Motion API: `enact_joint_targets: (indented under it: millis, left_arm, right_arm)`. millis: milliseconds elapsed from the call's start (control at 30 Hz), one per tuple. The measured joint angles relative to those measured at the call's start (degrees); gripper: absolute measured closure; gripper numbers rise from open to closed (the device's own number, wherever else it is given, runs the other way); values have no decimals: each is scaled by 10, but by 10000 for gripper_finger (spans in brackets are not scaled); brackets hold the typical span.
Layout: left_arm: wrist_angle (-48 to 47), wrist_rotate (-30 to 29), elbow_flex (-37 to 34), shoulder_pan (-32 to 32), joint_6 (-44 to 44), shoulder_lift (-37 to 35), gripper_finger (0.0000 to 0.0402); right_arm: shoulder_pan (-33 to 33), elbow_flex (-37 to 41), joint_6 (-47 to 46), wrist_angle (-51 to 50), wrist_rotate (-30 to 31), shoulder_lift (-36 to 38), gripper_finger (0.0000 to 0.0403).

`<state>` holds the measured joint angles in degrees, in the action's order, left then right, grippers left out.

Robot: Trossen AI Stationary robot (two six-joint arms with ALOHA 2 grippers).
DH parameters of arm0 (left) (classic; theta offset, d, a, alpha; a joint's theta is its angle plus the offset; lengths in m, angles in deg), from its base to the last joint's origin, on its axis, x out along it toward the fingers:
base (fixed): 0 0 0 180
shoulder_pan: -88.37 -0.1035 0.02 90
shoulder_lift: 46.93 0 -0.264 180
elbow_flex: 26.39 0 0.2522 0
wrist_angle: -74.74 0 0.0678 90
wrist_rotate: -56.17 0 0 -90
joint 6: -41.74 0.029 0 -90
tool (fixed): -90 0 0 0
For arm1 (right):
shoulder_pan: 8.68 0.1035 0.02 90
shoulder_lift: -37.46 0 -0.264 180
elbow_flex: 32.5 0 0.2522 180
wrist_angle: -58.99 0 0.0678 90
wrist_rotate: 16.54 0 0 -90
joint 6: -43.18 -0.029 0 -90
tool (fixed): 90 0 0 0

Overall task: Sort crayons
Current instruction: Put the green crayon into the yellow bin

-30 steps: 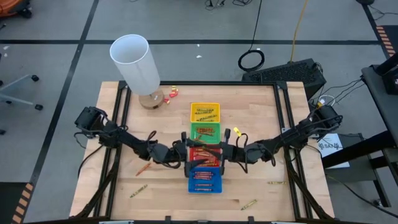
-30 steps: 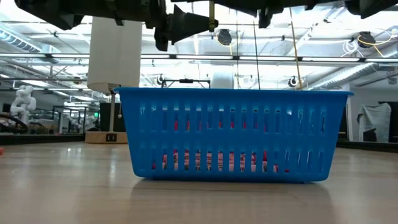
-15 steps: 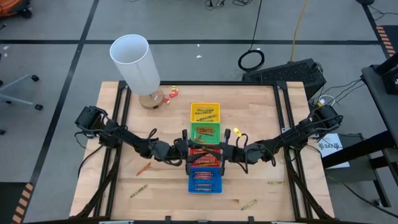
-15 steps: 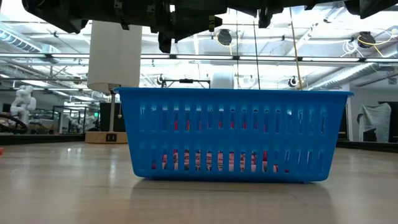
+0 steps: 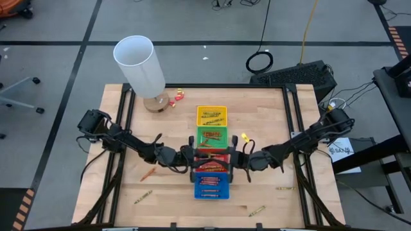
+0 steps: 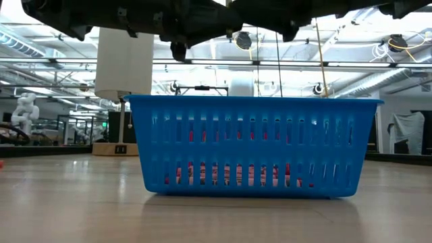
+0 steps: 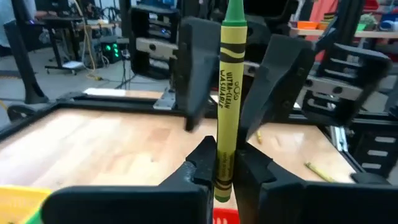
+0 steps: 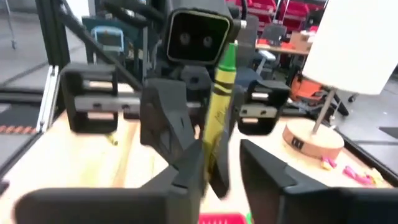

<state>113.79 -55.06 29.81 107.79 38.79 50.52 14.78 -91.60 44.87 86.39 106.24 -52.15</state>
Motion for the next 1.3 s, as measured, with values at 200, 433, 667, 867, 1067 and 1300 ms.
enact_joint_targets:
  millis: [200, 433, 667, 867, 1067, 1300]
  left_arm:
    - [-11, 2, -8, 6, 4, 0, 361]
    - [-36, -34, -8, 6, 161, -16, 360]
    - [-36, -73, -8, -8, 396, -20, 360]
    - [-36, -76, -8, -23, 495, -20, 359]
    - [-36, -77, -8, -36, 592, -20, 359]
    - [-36, -78, -8, -53, 620, -20, 359]
  right_arm:
    - [19, 1, -13, -85, 5, 24, 258]
    - [35, 1, -44, -281, 18, 77, 245]
    - [35, 1, -17, -356, 20, 93, 255]
    - [35, 1, 13, -363, 19, 93, 257]
    - [27, 1, -9, -365, 18, 91, 257]
    - [9, 1, -39, -367, 17, 91, 257]
